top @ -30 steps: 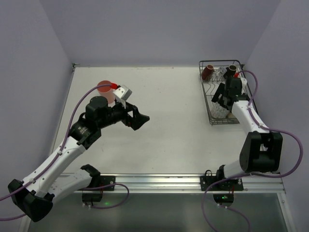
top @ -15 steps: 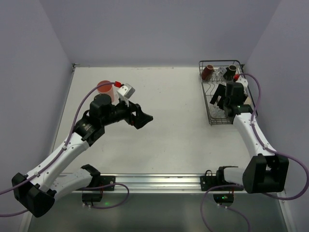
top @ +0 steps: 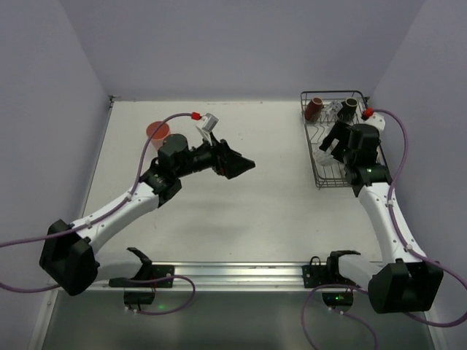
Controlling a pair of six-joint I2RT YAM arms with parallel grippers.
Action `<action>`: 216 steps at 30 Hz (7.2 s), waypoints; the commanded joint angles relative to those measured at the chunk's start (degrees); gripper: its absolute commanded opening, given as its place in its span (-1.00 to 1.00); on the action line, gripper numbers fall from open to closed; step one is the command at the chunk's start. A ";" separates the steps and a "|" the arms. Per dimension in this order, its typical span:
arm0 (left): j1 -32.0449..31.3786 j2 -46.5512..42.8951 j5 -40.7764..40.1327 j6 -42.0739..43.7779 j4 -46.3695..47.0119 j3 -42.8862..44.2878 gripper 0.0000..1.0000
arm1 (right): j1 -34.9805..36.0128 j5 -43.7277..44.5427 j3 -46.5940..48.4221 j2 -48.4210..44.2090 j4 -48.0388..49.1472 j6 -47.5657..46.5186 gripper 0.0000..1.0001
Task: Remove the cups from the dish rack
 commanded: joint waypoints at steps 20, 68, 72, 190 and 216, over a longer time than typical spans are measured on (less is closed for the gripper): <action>-4.24 36.78 3.20 -12.20 33.96 21.06 0.84 | -0.02 -28.60 1.76 -10.00 18.78 20.65 -0.01; 2.34 18.85 -30.97 16.35 -19.23 28.26 -1.00 | 6.13 -38.20 -8.26 1.43 25.64 24.45 0.98; 7.69 26.30 -31.87 20.39 -29.56 35.64 -1.00 | 6.74 -36.10 -8.35 -0.07 23.63 22.25 0.98; -3.71 -20.96 -10.42 23.74 -26.94 -3.45 1.00 | -14.35 8.91 12.92 12.51 -6.97 -2.37 -0.54; -5.47 0.65 -0.05 0.54 5.57 -0.74 0.92 | -12.86 -41.34 0.62 -10.88 17.70 19.14 -0.81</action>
